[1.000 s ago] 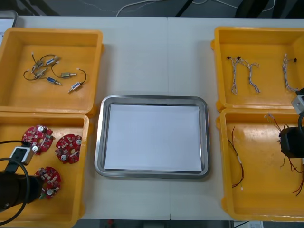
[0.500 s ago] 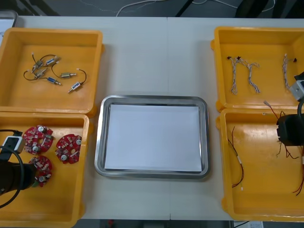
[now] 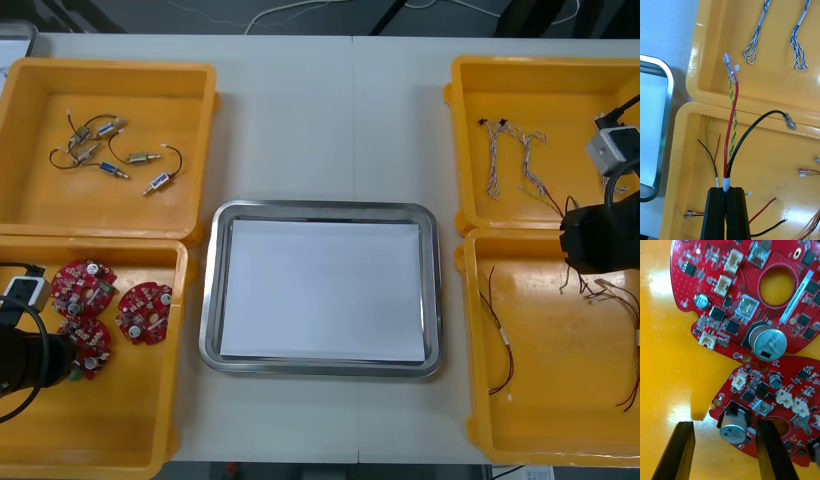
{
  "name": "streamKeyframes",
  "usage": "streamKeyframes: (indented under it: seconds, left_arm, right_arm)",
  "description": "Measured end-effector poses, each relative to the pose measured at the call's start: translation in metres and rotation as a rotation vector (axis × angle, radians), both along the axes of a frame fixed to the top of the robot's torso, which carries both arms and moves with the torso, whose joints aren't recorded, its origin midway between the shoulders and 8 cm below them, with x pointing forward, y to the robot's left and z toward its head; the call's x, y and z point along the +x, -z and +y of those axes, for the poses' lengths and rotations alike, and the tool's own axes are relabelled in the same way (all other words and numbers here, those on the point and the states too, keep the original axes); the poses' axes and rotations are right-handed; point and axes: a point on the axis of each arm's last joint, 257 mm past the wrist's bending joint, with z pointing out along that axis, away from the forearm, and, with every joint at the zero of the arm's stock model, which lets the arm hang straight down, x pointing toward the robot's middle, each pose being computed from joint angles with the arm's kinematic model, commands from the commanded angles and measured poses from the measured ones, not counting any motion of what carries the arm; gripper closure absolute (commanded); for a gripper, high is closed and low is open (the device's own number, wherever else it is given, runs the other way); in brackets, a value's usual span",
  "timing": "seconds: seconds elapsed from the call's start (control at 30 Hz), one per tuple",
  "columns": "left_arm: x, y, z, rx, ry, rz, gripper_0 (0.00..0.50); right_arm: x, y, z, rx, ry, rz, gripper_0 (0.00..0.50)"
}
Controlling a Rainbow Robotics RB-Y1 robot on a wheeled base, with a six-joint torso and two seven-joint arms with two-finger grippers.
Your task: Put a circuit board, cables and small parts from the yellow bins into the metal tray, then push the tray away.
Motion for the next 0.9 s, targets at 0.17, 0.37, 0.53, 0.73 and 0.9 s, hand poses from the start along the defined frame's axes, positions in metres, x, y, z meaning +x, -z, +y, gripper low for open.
streamKeyframes:
  seconds: [0.17,0.37,0.53,0.73,0.9]
  left_arm:
    - [-0.009,0.003,0.002,-0.01,-0.012,0.038,0.0]
    - [-0.026,-0.012,0.008,-0.016,-0.034,0.092,0.0]
    - [-0.034,-0.032,0.007,-0.003,0.009,0.104,0.0]
    - [-0.038,-0.044,0.006,0.012,0.042,0.106,0.0]
    - [-0.038,-0.044,0.002,-0.001,0.048,0.104,0.0]
  right_arm:
    - [-0.003,0.0,0.007,0.012,-0.025,0.005,0.5]
    - [-0.009,-0.002,0.016,0.022,-0.073,0.015,0.5]
    - [-0.012,-0.006,0.017,0.005,-0.09,0.009,0.5]
    - [-0.024,-0.007,0.024,0.048,-0.079,0.051,0.5]
    - [-0.031,-0.004,0.02,0.04,-0.021,0.085,0.5]
